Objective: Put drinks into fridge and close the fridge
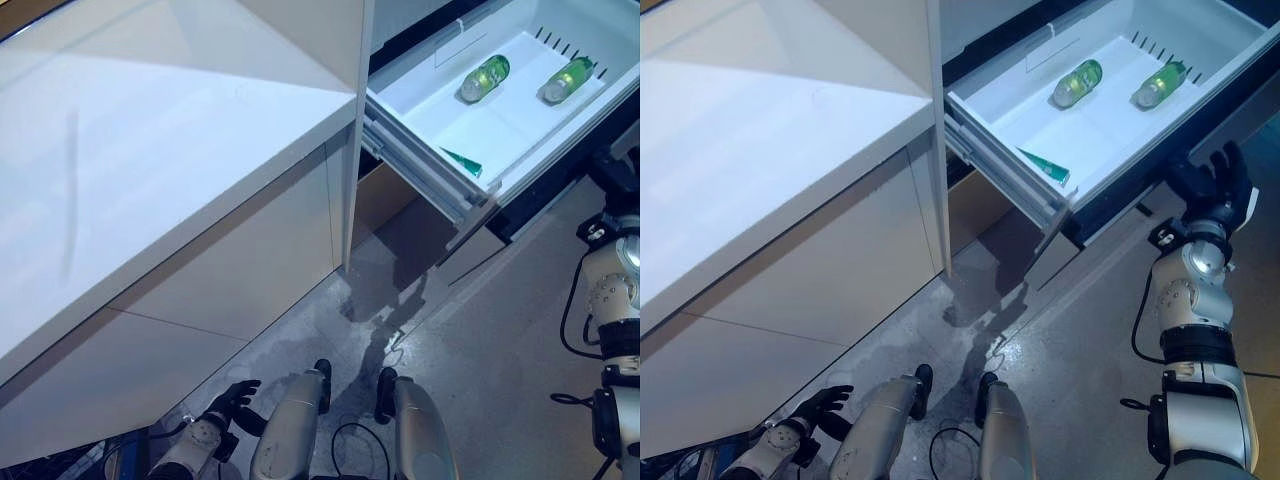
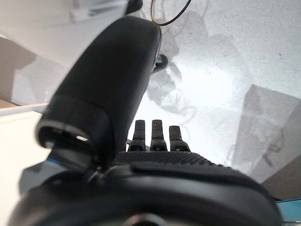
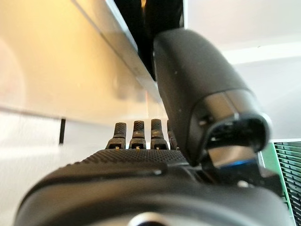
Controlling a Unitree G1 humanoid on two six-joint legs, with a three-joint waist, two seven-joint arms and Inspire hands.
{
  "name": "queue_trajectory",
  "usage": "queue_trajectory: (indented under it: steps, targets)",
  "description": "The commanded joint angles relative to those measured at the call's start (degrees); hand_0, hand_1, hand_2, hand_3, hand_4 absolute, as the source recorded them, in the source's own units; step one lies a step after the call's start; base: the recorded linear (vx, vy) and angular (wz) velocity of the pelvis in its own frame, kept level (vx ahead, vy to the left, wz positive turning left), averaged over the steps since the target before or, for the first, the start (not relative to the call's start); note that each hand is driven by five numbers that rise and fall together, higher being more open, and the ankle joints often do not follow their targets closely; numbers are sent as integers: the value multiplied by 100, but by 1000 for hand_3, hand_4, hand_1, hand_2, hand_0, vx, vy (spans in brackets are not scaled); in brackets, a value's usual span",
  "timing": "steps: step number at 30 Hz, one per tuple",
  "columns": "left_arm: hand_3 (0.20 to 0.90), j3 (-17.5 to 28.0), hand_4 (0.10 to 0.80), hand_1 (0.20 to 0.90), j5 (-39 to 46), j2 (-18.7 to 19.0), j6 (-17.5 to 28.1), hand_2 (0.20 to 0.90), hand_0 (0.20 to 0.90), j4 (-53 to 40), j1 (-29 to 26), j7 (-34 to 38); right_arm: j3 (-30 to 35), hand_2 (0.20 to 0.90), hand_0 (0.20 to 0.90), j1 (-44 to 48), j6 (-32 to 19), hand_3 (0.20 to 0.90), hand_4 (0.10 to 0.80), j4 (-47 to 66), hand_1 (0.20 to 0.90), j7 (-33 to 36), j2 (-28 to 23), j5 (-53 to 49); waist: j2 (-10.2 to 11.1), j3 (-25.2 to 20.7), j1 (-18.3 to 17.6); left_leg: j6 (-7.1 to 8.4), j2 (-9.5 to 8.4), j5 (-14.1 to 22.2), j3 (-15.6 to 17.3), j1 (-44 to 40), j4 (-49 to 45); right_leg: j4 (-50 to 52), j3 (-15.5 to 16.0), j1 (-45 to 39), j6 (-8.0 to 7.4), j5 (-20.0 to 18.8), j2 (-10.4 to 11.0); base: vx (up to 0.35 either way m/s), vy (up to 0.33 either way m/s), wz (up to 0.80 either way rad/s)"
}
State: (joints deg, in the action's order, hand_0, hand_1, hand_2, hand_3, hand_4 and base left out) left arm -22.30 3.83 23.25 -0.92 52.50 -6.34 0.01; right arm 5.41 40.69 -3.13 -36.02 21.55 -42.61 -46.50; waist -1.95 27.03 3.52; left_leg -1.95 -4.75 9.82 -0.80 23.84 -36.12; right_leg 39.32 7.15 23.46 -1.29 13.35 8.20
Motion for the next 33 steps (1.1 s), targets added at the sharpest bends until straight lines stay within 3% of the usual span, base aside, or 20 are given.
queue_trajectory:
  steps: [1,7,8,9,11,12,14,16,20,21,22,24,25,33]
  targets:
    - [900,-24,800,900,307,74,238,900,900,-341,198,263,-649,900,900,771,-506,900,800,169,900,-580,-333,348,-39,-285,375,-293,-87,357,-29,28,-16,284,345,82,412,94,-71,-32,75,3]
    - [900,-50,800,900,392,26,315,900,900,-424,188,238,-1110,900,900,1346,-720,900,800,216,900,-885,-276,793,-121,-225,490,-255,-124,205,-93,127,96,316,378,212,407,69,-64,4,59,0]
    - [900,-60,800,900,394,27,321,900,900,-420,197,235,-1141,900,900,1385,-722,900,800,228,900,-944,-262,778,-116,-236,503,-234,-143,374,-141,73,51,382,312,170,355,234,-83,14,48,1]
    - [900,-64,800,900,383,41,332,900,900,-430,199,212,-1259,900,900,1542,-751,900,800,261,900,-1086,-224,784,-138,-220,553,-232,-128,145,-126,125,167,295,400,207,399,57,-57,19,43,2]
    - [900,-76,800,900,398,54,341,900,900,-428,215,193,-1367,900,900,1684,-733,900,800,266,900,-1276,-187,745,-133,-235,600,-199,-151,293,-190,70,145,352,343,154,343,217,-73,26,42,3]
    - [900,-84,800,900,389,66,341,900,900,-435,192,173,-1473,900,900,1831,-748,900,800,249,900,-1303,-181,745,-152,-210,645,-205,-137,76,-177,110,249,279,437,179,388,45,-43,114,19,5]
    - [900,-91,800,900,396,78,364,900,900,-427,197,157,-1559,900,900,1955,-766,900,800,152,900,-1342,-171,757,-144,-229,698,-175,-156,229,-240,40,229,334,398,105,327,208,-49,76,17,9]
    - [900,-114,800,900,400,109,402,900,900,-438,199,141,-1649,900,900,2163,-755,900,800,-23,900,-1254,-190,839,-171,-222,780,-176,-133,4,-253,46,376,243,521,83,361,40,-6,-40,30,17]
    - [900,-118,800,900,389,182,520,900,900,-439,260,91,-1825,900,900,2486,-734,900,800,-374,900,-1116,-233,895,-187,-265,947,-136,-134,-90,-375,-118,617,46,656,-152,335,6,20,61,7,20]
    - [900,-121,800,900,398,184,528,900,900,-431,276,91,-1846,900,900,2510,-742,900,800,-411,900,-1120,-234,863,-171,-285,959,-119,-155,81,-421,-191,584,86,596,-222,280,164,10,75,14,21]
    - [900,-121,800,900,359,202,561,900,900,-428,315,81,-1852,900,900,2570,-780,900,800,-523,900,-1128,-240,816,-202,-297,1013,-117,-133,-122,-427,-208,733,-85,727,-297,319,-11,37,74,15,22]
    - [900,-120,800,900,349,215,560,900,900,-394,363,87,-1872,900,900,2637,-786,900,800,-594,900,-1072,-214,817,-187,-345,1062,-83,-157,29,-502,-337,784,-153,698,-460,254,134,28,68,16,19]
    - [900,-98,800,900,312,220,575,900,900,-350,387,77,-1862,900,900,2672,-774,900,800,-645,900,-1050,-205,834,-221,-355,1094,-91,-144,-174,-498,-326,899,-279,808,-481,295,-44,49,42,17,20]
    - [900,37,800,900,30,239,601,900,900,-18,592,34,-1896,900,900,2756,-787,900,800,-981,900,-830,-230,844,-179,-488,1207,-81,-189,-165,-565,-630,1118,-725,905,-928,225,-135,96,61,30,18]
